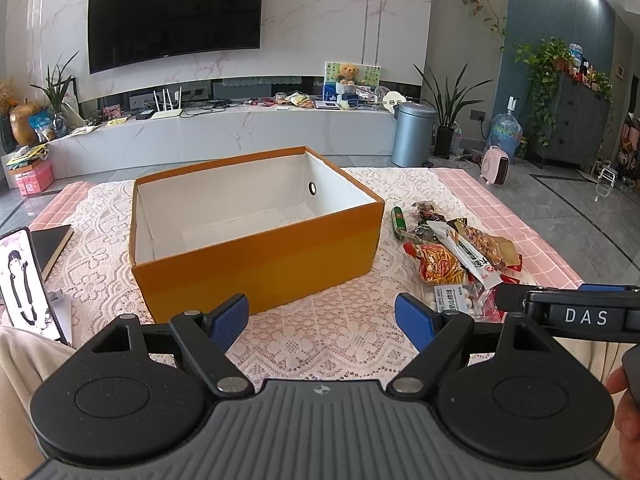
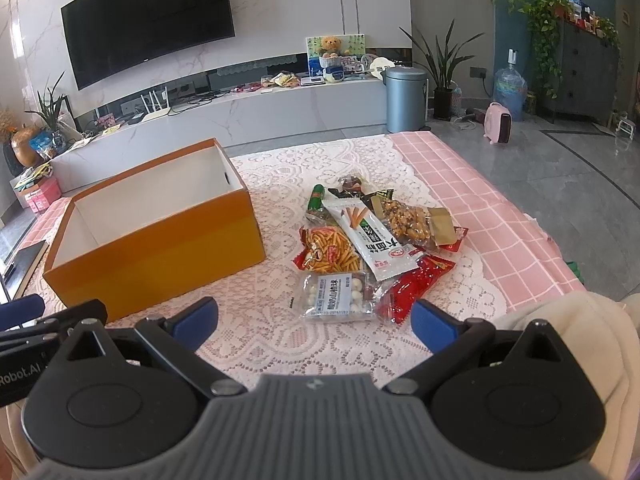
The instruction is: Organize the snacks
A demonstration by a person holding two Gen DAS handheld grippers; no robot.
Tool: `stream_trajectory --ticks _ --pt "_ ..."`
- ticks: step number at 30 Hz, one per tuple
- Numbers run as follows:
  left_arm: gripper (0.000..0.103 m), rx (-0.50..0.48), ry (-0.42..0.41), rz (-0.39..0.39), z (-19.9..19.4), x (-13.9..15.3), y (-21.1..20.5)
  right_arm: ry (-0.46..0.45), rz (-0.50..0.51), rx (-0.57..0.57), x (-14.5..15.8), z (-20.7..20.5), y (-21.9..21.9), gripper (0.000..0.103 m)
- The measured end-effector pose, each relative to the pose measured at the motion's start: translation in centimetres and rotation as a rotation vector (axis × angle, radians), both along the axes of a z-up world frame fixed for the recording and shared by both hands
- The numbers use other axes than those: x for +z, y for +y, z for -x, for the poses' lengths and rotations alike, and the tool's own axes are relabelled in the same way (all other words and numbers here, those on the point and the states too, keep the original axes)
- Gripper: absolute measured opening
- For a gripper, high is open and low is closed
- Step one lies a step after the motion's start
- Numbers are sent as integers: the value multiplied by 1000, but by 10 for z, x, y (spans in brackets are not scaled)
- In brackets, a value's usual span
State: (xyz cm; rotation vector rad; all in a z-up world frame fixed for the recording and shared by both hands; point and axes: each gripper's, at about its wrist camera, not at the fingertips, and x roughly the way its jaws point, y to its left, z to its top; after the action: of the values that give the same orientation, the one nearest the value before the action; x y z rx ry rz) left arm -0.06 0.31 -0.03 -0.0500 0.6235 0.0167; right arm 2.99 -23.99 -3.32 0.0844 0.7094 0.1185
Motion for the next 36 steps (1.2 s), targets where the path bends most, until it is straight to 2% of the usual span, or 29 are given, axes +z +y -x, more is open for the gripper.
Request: stream_trajectory --ticks 9,13,14,15,16,19,21,22,23,24,30,32,35,36 --pt "96 -41 10 7 -10 -2 -5 -1 8 8 2 -4 -6 100" --pt "79 -96 36 19 -23 -4 -12 -19 31 17 3 -13 -15 99" --pt "72 -112 45 28 -27 -4 -14 -20 33 17 2 -16 -17 97" --pt "67 -129 55 35 -32 -5 -16 -20 35 17 2 -19 -20 89" --pt "57 -146 63 38 -37 -6 -18 -19 41 17 1 -22 -23 80" --pt "34 -216 100 81 -55 -11 -24 -2 48 27 -4 -36 -31 67" --pt "34 -259 121 156 -68 -13 -25 16 32 37 -7 -47 -36 61" --pt "37 -267 131 186 -75 -14 -26 28 28 43 -9 -53 -39 61" --pt "46 -269 139 211 -81 -16 -26 44 26 50 -12 -60 -41 61" --pt "49 -274 142 231 -88 -17 -28 55 27 54 -14 -67 -43 61" --pt "50 -286 182 271 -130 -30 -41 74 103 84 -29 -114 -48 61" --pt "51 -282 198 299 -144 -37 -44 101 91 97 -35 -133 -50 61" --pt "55 -247 237 330 -167 -50 -47 131 63 109 -47 -159 -52 66" --pt "55 -229 255 343 -174 -55 -47 127 61 108 -51 -166 -52 71"
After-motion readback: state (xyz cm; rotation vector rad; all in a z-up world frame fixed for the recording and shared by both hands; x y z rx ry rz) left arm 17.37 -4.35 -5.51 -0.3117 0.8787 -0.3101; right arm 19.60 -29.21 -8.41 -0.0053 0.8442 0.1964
